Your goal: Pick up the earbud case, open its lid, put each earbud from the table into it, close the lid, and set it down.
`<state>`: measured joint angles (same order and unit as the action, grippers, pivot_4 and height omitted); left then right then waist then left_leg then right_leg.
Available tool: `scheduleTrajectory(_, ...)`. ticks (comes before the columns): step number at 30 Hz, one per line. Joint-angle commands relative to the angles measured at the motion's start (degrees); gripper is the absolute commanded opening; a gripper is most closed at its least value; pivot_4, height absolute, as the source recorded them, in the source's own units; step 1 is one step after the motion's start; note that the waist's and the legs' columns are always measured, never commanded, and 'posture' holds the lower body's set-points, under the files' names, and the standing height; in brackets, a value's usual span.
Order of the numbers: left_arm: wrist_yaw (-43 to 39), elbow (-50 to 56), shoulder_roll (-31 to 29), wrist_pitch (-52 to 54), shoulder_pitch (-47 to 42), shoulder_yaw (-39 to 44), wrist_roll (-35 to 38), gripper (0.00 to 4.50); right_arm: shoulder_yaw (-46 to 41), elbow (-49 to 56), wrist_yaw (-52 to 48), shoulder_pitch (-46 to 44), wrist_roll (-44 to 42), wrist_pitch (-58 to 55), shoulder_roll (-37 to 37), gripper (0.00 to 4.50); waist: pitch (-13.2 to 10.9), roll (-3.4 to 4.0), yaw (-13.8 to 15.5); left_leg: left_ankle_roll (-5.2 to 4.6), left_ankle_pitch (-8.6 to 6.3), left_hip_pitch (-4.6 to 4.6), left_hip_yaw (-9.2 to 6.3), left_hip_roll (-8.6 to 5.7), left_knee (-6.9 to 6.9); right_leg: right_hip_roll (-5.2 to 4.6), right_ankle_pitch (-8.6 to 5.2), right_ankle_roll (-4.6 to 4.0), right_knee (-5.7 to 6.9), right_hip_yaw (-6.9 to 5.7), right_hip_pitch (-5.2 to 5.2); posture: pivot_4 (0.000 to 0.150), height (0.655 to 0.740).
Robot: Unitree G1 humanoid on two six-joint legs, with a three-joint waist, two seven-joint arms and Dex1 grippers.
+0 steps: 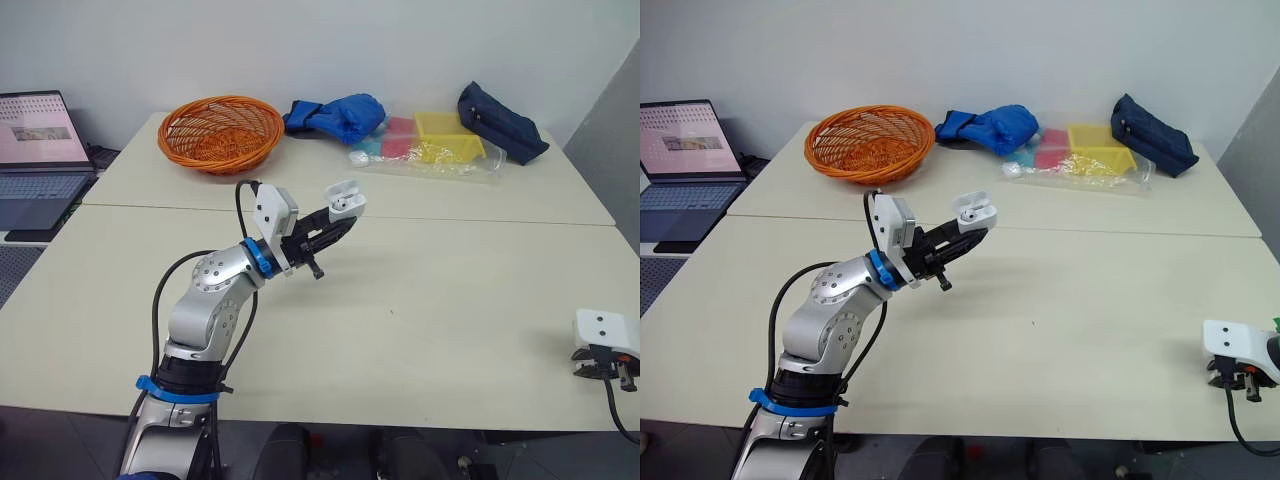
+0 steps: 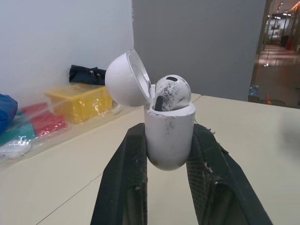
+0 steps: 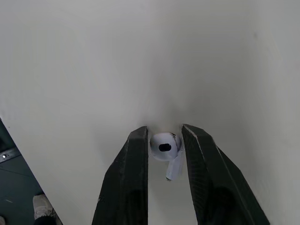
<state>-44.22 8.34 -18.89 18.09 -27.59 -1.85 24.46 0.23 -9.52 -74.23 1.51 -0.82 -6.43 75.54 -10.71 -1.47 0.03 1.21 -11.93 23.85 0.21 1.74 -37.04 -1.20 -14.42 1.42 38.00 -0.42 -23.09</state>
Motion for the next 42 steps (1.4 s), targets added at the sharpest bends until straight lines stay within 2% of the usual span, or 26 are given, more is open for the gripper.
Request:
scheduleTrajectory(1, 0.3, 2.3, -0.3, -0.3, -0.1, 0.8, 0.8, 0.75, 0.4, -1.2, 0.3, 0.7, 1.1, 0.6, -0.5, 1.20, 0.0, 0.00, 0.0, 0.00, 0.00, 0.00, 0.00, 0.00, 0.00, 0.00, 0.00, 0.00, -0.01, 0.00, 0.00, 0.150, 0.7400)
scheduleTrajectory(30, 0.3, 2.2, 0.0, -0.1, -0.4, 0.6, 0.8, 0.75, -1.4, -0.8, 0.6, 4.4, 1.6, 1.8, 1.6, 1.20, 0.0, -0.02, 0.5, 0.00, 0.00, -0.03, -0.04, -0.04, -0.03, -0.03, 0.01, 0.02, -0.03, -0.03, 0.10, 0.150, 0.7400)
scheduleTrajectory(42, 0.2, 2.4, -0.3, -0.2, -0.1, 0.7, 0.7, 0.75, -0.8, -2.0, 1.4, 3.2, 2.5, 1.8, 1.1, 1.20, 0.0, -0.02, 0.6, 0.00, 0.00, -0.04, -0.02, -0.04, -0.04, -0.03, 0.01, 0.02, -0.03, -0.01, 0.11, 0.150, 0.7400)
